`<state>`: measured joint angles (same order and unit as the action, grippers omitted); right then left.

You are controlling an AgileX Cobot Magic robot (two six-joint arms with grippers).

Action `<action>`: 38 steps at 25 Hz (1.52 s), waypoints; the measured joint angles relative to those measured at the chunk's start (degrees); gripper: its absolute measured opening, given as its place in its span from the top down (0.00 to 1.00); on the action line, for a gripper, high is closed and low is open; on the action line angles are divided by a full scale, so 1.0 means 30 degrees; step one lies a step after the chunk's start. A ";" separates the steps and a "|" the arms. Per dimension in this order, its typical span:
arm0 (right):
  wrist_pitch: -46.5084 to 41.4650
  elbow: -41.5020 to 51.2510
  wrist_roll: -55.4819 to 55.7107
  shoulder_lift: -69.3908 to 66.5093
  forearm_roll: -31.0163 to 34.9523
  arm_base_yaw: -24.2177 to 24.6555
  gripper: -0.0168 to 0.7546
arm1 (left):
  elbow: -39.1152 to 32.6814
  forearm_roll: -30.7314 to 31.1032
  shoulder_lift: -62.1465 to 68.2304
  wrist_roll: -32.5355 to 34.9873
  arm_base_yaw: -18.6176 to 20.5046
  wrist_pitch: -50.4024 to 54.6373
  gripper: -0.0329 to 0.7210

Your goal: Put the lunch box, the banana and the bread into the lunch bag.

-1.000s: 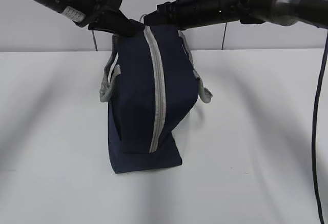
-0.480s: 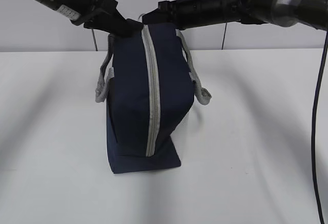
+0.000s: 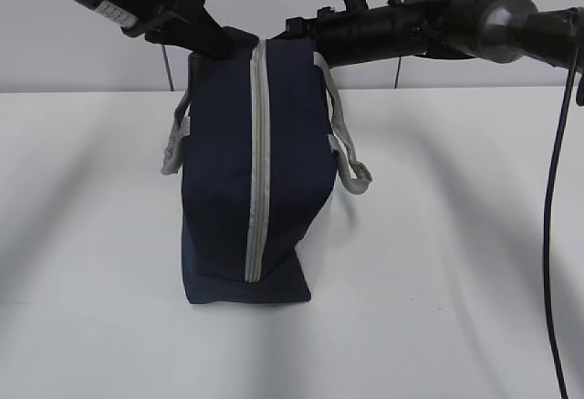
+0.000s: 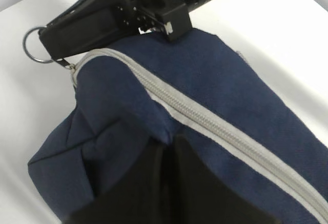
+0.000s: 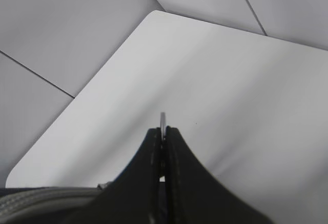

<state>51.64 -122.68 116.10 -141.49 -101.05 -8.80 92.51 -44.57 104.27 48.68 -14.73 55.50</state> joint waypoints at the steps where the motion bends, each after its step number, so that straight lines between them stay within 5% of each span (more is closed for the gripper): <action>1: 0.0000 -0.0016 0.0000 0.0000 -0.0100 0.0000 1.00 | 0.0000 0.0000 0.0000 0.0019 0.0000 0.0000 0.94; 19: -0.0117 -0.1037 0.0557 0.0000 -0.1944 0.0029 0.96 | 0.0000 -0.0039 -0.0021 -0.0584 0.0000 -0.0084 0.92; 22: -0.0081 -0.2077 0.1137 0.0000 -0.2160 0.0029 0.77 | 0.0000 -0.0085 -0.0141 -0.1456 0.0119 -0.0084 0.82; 27: -0.0043 -0.2844 0.1763 0.0000 -0.2187 0.0043 0.38 | 0.0000 -0.0410 -0.0305 -0.2823 0.0798 -0.0430 0.45; 30: 0.0242 -0.2844 0.1804 0.0000 -0.2231 0.0043 0.32 | 0.0000 -0.0462 -0.0366 -0.3728 0.1396 -0.0444 0.33; 34: 0.0386 -0.2844 0.1687 0.0610 -0.2231 0.0043 0.31 | 0.0000 -0.0231 -0.0366 -0.4866 0.2101 -0.0326 0.30; 38: 0.0418 -0.1939 0.1242 0.2390 -0.2231 0.0073 0.33 | 0.0000 0.2096 -0.0557 -0.7345 0.2188 -0.0146 0.30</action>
<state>52.90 -128.50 119.82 -134.32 -107.74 -8.58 92.51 -38.28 102.60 26.64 -8.17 55.06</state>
